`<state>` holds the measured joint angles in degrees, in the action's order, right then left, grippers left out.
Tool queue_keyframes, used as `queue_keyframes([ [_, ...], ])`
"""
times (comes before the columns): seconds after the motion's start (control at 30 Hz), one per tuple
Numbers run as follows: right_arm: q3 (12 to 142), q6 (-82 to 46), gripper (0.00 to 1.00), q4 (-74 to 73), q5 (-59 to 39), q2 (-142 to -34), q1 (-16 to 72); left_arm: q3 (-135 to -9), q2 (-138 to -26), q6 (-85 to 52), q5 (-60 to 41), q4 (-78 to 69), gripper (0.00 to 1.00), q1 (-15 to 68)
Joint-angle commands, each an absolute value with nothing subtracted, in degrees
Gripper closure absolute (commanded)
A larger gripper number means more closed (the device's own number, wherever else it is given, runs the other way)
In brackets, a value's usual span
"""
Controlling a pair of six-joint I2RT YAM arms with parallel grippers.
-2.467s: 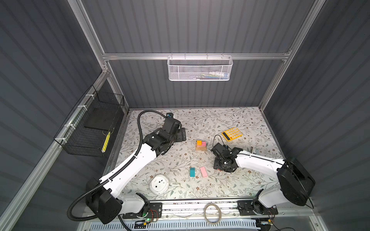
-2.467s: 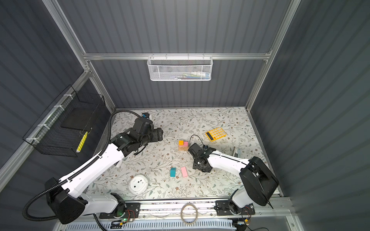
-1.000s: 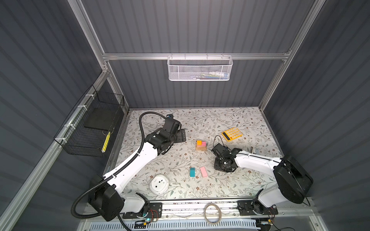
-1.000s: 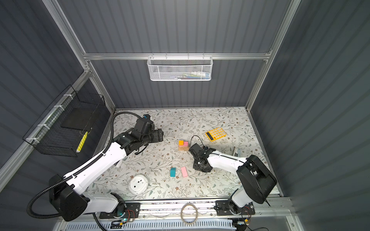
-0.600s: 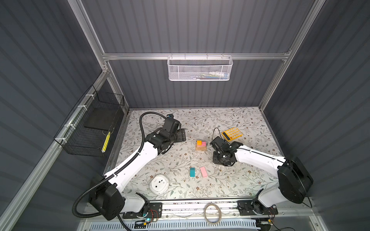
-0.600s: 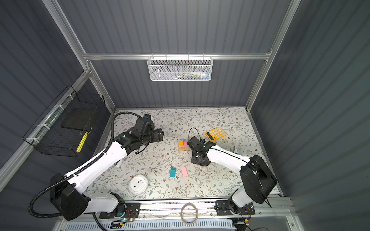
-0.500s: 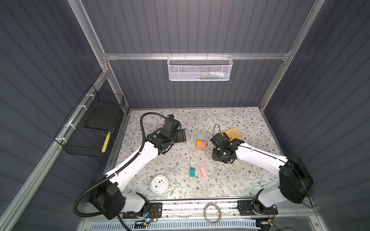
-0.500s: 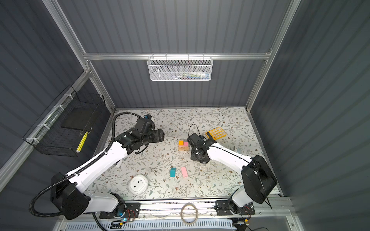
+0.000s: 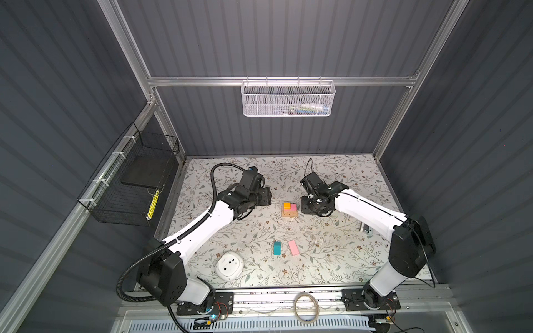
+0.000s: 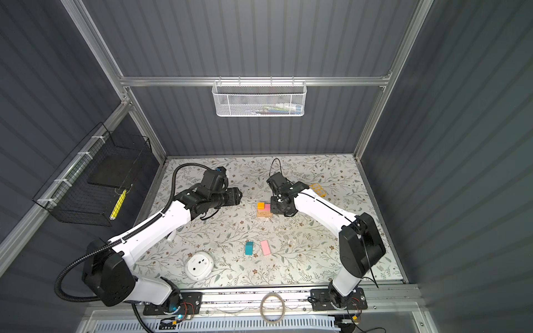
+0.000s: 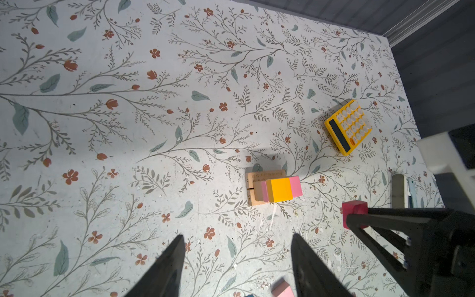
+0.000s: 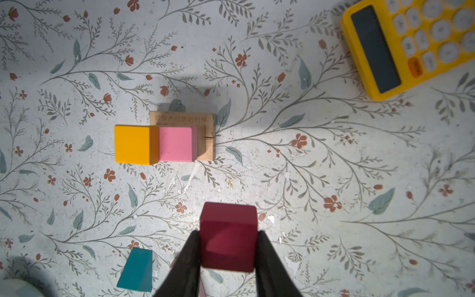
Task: Build the wood block tower
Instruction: 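Lift the magenta cube with the right gripper and carry it toward the stack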
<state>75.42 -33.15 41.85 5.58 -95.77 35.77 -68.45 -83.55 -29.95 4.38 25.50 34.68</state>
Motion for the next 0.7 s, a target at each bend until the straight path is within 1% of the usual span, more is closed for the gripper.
queue_keyframes([
  [0.0, 77.8, -31.0, 0.71, 43.3, 4.7, -97.2, 35.5, -69.2, -85.2, -31.0, 2.4, 23.9, 0.37, 34.2],
  [0.17, 80.0, -30.3, 0.72, 42.8, 3.5, -99.6, 35.4, -70.3, -87.6, -31.6, 0.5, 23.8, 0.42, 34.2],
  [0.3, 81.7, -30.1, 0.73, 42.5, 3.0, -101.2, 35.4, -71.2, -89.1, -31.7, 1.4, 25.1, 0.45, 34.2],
  [0.67, 84.5, -30.1, 0.74, 41.8, 1.7, -104.4, 35.4, -71.0, -88.7, -31.0, 3.3, 25.9, 0.47, 34.2],
])
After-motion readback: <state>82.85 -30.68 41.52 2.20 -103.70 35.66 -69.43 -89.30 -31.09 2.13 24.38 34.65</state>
